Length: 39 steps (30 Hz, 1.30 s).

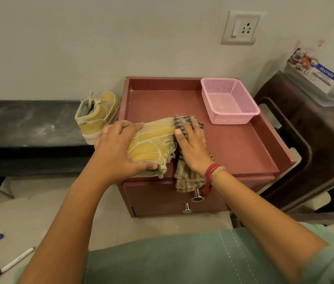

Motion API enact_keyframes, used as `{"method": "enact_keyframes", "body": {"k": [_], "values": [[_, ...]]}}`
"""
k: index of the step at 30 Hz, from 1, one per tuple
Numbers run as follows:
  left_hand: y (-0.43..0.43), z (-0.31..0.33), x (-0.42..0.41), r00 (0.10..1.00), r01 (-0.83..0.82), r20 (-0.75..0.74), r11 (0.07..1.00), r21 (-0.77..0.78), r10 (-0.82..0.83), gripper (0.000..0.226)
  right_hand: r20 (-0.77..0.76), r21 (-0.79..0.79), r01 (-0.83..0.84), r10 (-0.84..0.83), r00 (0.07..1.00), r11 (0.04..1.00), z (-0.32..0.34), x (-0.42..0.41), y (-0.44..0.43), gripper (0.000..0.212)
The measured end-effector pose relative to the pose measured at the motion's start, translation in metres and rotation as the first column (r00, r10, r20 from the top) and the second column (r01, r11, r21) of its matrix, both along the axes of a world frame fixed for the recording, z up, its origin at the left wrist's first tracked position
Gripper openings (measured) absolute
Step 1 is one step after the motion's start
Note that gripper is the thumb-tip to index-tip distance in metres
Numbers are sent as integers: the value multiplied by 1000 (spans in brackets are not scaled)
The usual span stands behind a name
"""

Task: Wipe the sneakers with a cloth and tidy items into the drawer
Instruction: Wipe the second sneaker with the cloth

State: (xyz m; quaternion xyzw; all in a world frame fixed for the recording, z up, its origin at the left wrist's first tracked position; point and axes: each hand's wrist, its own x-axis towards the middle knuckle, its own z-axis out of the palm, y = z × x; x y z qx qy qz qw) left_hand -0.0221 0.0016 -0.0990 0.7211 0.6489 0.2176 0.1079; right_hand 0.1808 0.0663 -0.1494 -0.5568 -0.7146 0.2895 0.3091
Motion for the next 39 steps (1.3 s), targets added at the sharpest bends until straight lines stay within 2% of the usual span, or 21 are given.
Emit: {"method": "enact_keyframes", "body": {"k": [2, 4, 5, 6, 8, 10, 14, 17, 18, 20, 23, 24, 26, 27, 29, 30, 31, 33, 34, 38, 39], "values": [[0, 0, 0, 1000, 4, 8, 1000, 4, -4, 112, -7, 60, -74, 74, 997, 995, -2, 2, 1, 50], [1, 0, 0, 1000, 10, 12, 1000, 9, -11, 112, -150, -69, 29, -39, 988, 997, 1, 11, 9, 46], [0, 0, 0, 1000, 12, 12, 1000, 10, -12, 112, -175, -109, 72, -91, 980, 991, 2, 13, 10, 46], [0, 0, 0, 1000, 13, 11, 1000, 9, -13, 112, -155, -104, 78, -94, 983, 991, 3, 12, 7, 48], [0, -1, -1, 1000, 15, 14, 1000, 11, -15, 112, -45, 11, -28, 28, 999, 1000, 2, 4, -2, 49], [1, -1, -1, 1000, 16, 12, 1000, 11, -16, 112, -24, 73, -98, 100, 995, 993, 0, 2, -2, 48], [0, -2, -2, 1000, 21, 12, 1000, 10, -21, 112, -208, -40, 119, -124, 970, 992, 4, 10, 11, 44], [1, -2, -2, 1000, 23, 16, 1000, 11, -23, 112, -64, 32, -22, 24, 998, 999, 6, 8, -1, 44], [1, -2, -1, 1000, 24, 15, 1000, 12, -24, 112, -50, 15, -73, 74, 996, 997, 5, 11, -1, 44], [1, -2, -1, 1000, 18, 24, 1000, 14, -18, 111, -155, -95, -77, 61, 986, 993, 7, 24, 5, 43], [0, -1, -1, 999, 18, 28, 1000, 12, -19, 112, -275, -314, 40, -131, 952, 949, 13, 37, 16, 40], [0, -2, -1, 999, 21, 26, 1000, 11, -21, 112, -314, -321, 93, -199, 929, 943, 14, 37, 18, 39], [0, -2, -2, 1000, 22, 22, 1000, 13, -22, 112, -371, -205, 177, -244, 896, 962, 16, 28, 15, 41], [0, -3, -2, 1000, 22, 20, 1000, 15, -22, 112, -340, -119, 150, -183, 923, 981, 17, 22, 12, 42], [1, -4, -3, 999, 24, 23, 1000, 16, -24, 112, -169, 2, -23, 23, 985, 1000, 7, 11, 6, 42], [1, -4, -3, 999, 24, 24, 1000, 19, -24, 112, -122, 6, -60, 60, 991, 998, 1, 9, 7, 44], [1, -4, -3, 999, 23, 24, 1000, 19, -24, 112, -137, -21, -31, 27, 990, 999, -2, 8, 7, 46], [0, -4, -2, 999, 20, 26, 1000, 18, -21, 113, -271, -100, 95, -119, 955, 990, -4, 11, 11, 60], [0, -4, -2, 999, 24, 26, 1000, 18, -24, 113, -291, -109, 115, -142, 946, 987, -6, 12, 13, 65], [1, -3, -3, 999, 31, 21, 999, 17, -31, 113, -87, 39, -52, 55, 995, 998, -10, 14, 2, 47], [1, -3, -3, 999, 29, 14, 999, 18, -29, 113, -112, 36, -52, 55, 992, 998, -11, 19, 2, 46]]}}
